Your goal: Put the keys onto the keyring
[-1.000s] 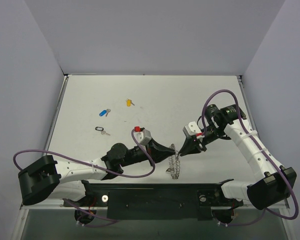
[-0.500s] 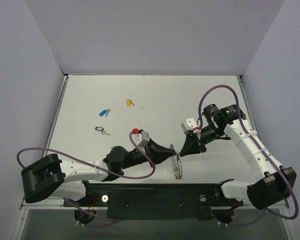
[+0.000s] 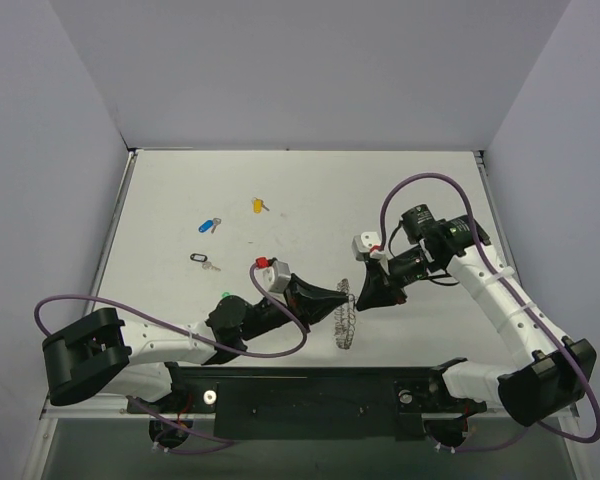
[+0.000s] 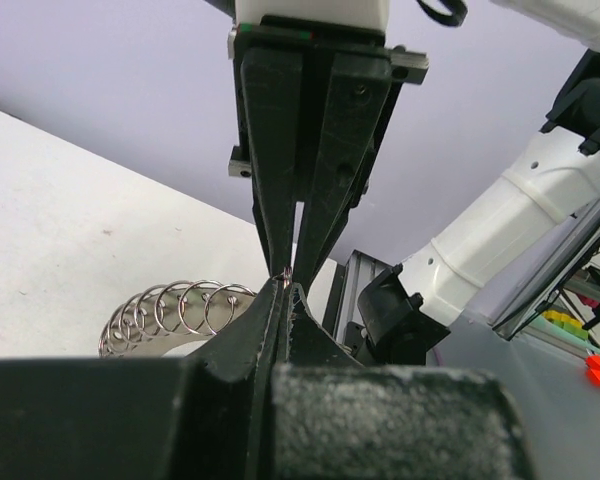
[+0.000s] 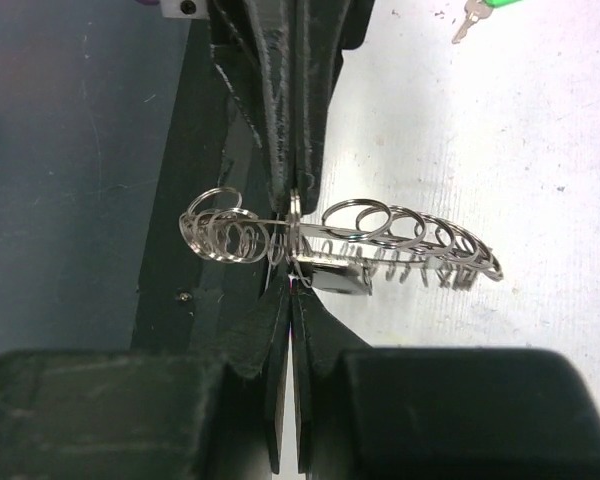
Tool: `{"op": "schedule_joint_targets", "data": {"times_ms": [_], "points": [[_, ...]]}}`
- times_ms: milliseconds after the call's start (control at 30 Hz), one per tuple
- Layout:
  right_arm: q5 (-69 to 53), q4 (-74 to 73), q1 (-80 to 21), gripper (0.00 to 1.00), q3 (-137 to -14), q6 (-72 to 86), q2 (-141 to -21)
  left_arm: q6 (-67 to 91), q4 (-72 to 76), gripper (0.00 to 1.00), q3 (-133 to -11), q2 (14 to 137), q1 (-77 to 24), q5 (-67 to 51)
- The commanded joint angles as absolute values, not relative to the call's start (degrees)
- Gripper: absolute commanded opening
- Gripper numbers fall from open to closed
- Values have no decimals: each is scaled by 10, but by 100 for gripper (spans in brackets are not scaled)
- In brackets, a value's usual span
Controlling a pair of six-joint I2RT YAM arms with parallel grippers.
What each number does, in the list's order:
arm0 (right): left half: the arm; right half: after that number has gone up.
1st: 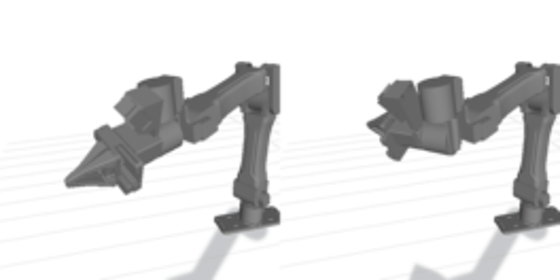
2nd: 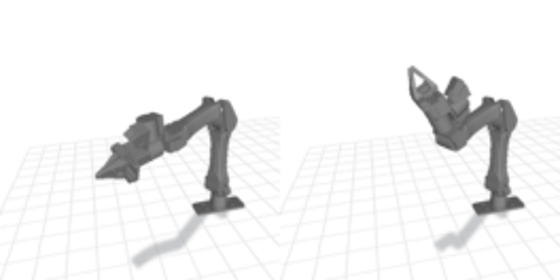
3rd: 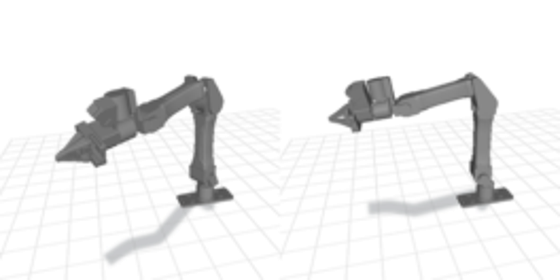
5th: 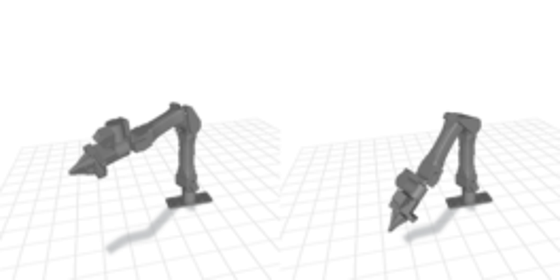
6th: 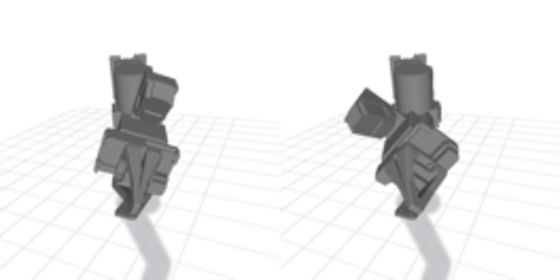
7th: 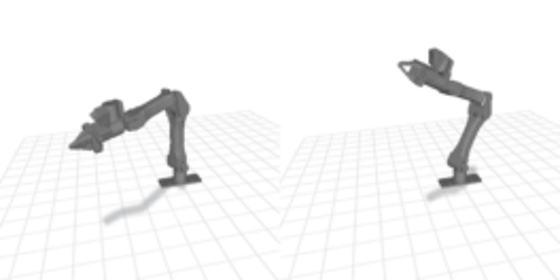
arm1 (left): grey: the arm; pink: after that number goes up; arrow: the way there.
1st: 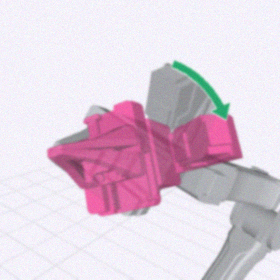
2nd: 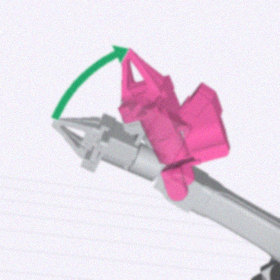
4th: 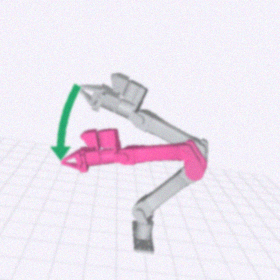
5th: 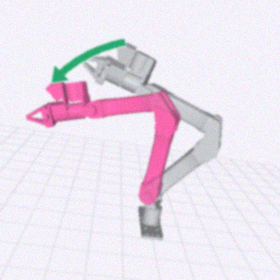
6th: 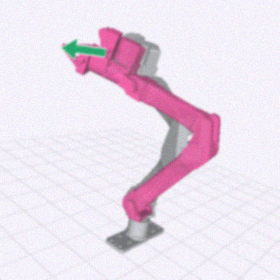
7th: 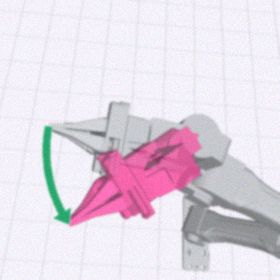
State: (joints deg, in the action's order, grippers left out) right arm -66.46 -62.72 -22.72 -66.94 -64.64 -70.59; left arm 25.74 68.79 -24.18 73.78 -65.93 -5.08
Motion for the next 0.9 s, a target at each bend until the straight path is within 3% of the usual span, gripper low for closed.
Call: {"op": "schedule_joint_targets", "data": {"times_ms": [0, 100, 167, 200, 267, 400, 567, 867], "points": [[-652, -587, -238, 0, -655, -572, -691, 247, 773, 0, -248, 734, -670, -23], [-653, -588, -230, 0, -661, -565, -677, 238, 790, 0, -240, 738, -670, -27], [-657, -590, -215, 12, -671, -554, -666, 227, 797, 0, -234, 736, -670, -39], [-654, -591, -201, 27, -684, -539, -663, 221, 794, 0, -231, 730, -670, -48], [-646, -606, -189, 39, -705, -529, -653, 200, 743, 0, -231, 714, -668, -73], [-649, -664, -199, 53, -716, -605, -646, 157, 663, 0, -234, 672, -664, -116], [-627, -726, -264, 56, -710, -744, -662, 108, 621, 0, -233, 624, -663, -143], [-634, -816, -286, 53, -809, -802, -720, 102, 585, 0, -243, 606, -659, -156]]}}
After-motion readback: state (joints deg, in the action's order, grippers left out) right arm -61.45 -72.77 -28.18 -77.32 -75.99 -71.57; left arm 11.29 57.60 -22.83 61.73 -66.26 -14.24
